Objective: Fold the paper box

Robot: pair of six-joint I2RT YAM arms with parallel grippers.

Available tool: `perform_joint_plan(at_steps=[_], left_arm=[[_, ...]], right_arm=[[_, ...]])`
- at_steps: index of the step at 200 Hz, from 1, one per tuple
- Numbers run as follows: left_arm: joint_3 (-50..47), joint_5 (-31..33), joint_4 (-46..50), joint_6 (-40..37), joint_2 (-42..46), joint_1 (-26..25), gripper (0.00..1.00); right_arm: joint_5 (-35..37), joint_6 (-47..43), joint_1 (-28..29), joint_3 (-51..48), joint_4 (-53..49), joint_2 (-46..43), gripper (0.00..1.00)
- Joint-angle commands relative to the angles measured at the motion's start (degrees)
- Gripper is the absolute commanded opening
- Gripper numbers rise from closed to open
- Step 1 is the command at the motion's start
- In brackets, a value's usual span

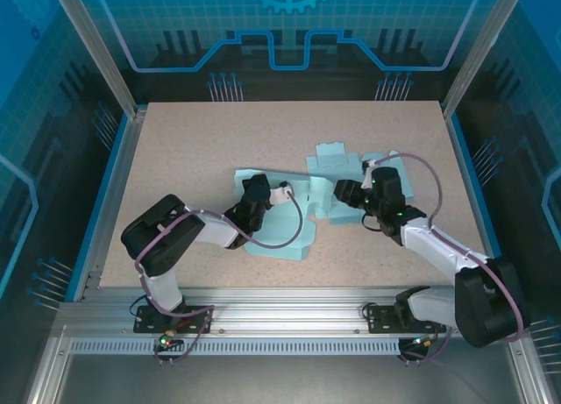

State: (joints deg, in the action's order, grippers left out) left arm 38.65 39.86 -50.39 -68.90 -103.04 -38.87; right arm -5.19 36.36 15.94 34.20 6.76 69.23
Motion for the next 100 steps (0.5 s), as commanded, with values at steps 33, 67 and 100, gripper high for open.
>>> perform_joint_plan(at_steps=[33,67,100], left_arm=[[-2.7,-1.7,-9.9,-2.6,2.8,-1.0,0.00],[-4.8,-4.1,-15.6,-3.6,3.8,-1.1,0.00],[-4.8,-3.5,-24.3,-10.0,-0.4,-1.2,0.00]], right_arm=[[-7.6,-3.8,-9.0,0.8,-3.3,3.1,0.45],[-12.1,-5.4,-11.2,3.7,0.5,10.7,0.43],[-17.2,-6.7,-11.3,8.4,3.7,19.7,0.41]])
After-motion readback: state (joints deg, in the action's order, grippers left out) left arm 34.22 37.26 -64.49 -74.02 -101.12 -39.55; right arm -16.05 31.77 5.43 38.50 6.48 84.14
